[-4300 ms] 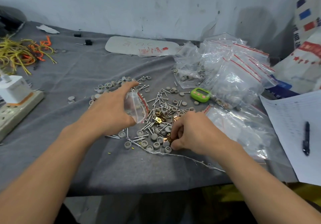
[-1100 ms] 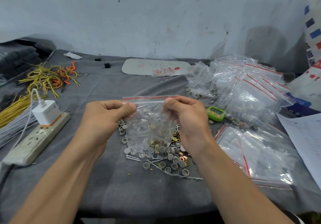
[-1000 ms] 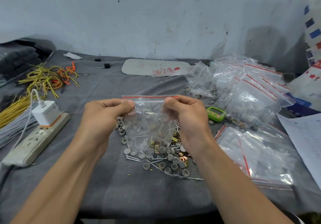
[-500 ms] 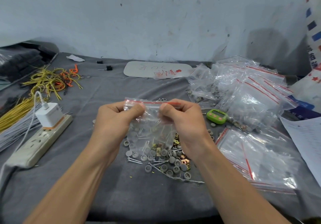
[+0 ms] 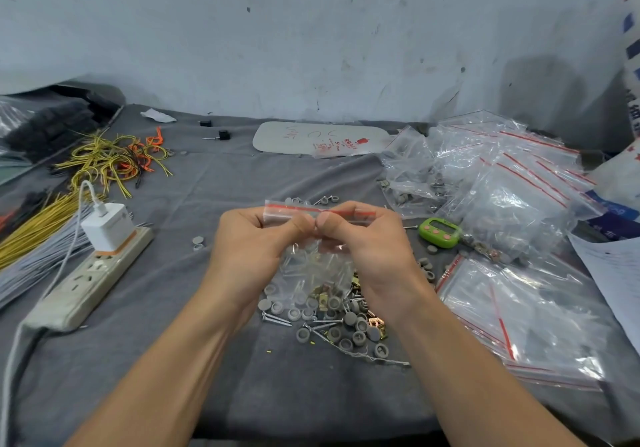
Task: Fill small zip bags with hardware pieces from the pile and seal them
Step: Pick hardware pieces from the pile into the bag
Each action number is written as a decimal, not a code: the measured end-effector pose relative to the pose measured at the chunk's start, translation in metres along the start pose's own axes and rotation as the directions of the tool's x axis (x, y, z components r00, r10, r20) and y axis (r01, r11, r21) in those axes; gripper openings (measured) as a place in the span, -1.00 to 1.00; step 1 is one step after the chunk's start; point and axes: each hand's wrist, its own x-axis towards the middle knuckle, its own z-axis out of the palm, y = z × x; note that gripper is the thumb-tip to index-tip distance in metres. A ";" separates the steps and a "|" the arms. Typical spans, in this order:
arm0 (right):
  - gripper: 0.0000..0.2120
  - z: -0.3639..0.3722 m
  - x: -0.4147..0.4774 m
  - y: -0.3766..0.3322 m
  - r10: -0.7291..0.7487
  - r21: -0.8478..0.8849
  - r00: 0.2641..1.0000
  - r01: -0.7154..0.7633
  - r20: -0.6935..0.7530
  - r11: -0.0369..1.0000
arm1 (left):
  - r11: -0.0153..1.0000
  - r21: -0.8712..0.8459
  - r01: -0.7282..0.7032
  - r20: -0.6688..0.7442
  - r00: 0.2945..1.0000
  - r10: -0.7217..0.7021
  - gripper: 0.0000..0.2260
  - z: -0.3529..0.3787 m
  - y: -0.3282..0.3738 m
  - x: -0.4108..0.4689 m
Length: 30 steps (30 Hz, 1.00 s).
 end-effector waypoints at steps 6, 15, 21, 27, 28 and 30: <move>-0.88 0.001 -0.002 -0.002 0.045 -0.001 0.998 -0.045 0.034 0.999 | 1.000 -0.023 -0.012 -0.070 0.997 0.011 -0.90 -0.001 0.001 0.002; -0.81 -0.003 0.000 -0.005 0.070 -0.025 0.995 -0.072 -0.070 0.997 | 0.996 -0.065 0.058 -0.054 0.997 -0.062 -0.95 -0.010 0.002 0.004; -0.77 0.001 0.000 -0.007 0.060 -0.003 0.993 -0.061 -0.097 0.998 | 0.999 -0.027 0.046 -0.043 0.998 -0.047 -0.95 -0.006 0.002 0.004; -0.75 -0.003 0.000 -0.012 0.066 0.005 0.995 -0.066 -0.074 0.998 | 0.999 -0.050 0.003 -0.142 0.990 -0.010 -0.89 -0.009 0.004 0.007; -0.78 -0.004 0.000 -0.012 0.080 0.028 0.993 -0.078 -0.088 0.997 | 0.999 -0.051 -0.012 -0.164 0.986 0.003 -0.87 -0.009 0.004 0.006; -0.85 -0.006 0.000 -0.011 0.104 0.088 0.988 -0.094 -0.113 0.992 | 0.998 -0.048 -0.031 -0.195 0.981 0.021 -0.83 -0.008 0.004 0.007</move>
